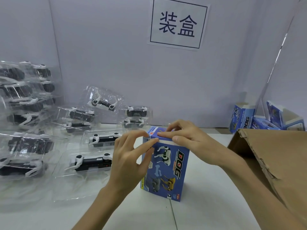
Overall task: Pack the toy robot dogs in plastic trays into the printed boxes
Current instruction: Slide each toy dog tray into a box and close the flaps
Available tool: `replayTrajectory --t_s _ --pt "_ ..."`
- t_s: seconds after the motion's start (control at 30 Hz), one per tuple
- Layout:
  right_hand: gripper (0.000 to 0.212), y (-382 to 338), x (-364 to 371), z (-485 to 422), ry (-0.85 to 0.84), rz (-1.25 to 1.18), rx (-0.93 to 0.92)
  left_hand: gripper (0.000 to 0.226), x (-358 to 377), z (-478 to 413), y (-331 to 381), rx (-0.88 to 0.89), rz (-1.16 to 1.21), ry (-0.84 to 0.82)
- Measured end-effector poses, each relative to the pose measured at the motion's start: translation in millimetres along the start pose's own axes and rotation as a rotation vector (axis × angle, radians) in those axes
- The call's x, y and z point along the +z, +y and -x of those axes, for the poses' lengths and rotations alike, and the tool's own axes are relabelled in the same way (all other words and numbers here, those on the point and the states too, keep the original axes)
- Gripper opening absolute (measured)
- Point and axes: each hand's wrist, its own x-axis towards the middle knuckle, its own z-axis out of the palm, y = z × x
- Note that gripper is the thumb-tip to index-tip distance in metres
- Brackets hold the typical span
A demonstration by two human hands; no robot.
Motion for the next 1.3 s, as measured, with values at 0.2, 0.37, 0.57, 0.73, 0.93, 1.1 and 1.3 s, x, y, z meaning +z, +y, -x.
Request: replayTrajectory --t_s 0.2,0.37,0.57,0.73,0.93,1.1,1.3 --pt "0.017 15.3 9.0 14.9 0.349 -0.285 -0.057 0.017 5.9 -12.5 15.9 0.050 -0.019 0.009" --pt "0.017 13.3 21.7 10.7 0.478 -0.225 -0.085 0.018 18.3 -20.3 29.0 0.034 0.183 -0.055" --pt "0.022 24.3 24.8 32.3 0.465 -0.128 -0.149 0.012 16.8 -22.3 25.0 -0.037 0.317 -0.108" --pt "0.042 33.9 29.6 45.7 0.381 -0.160 -0.115 0.011 14.1 -27.8 26.7 -0.033 0.335 -0.135" --pt "0.037 27.1 22.5 45.8 0.300 -0.231 -0.028 0.019 16.5 -25.8 30.7 0.001 0.303 -0.198" --pt "0.035 19.9 17.7 44.0 0.308 -0.240 -0.017 0.020 17.1 -23.8 29.1 0.001 0.322 -0.196" --pt "0.035 21.8 22.6 44.8 0.294 -0.265 -0.018 0.019 16.8 -23.4 29.9 -0.024 0.327 -0.170"
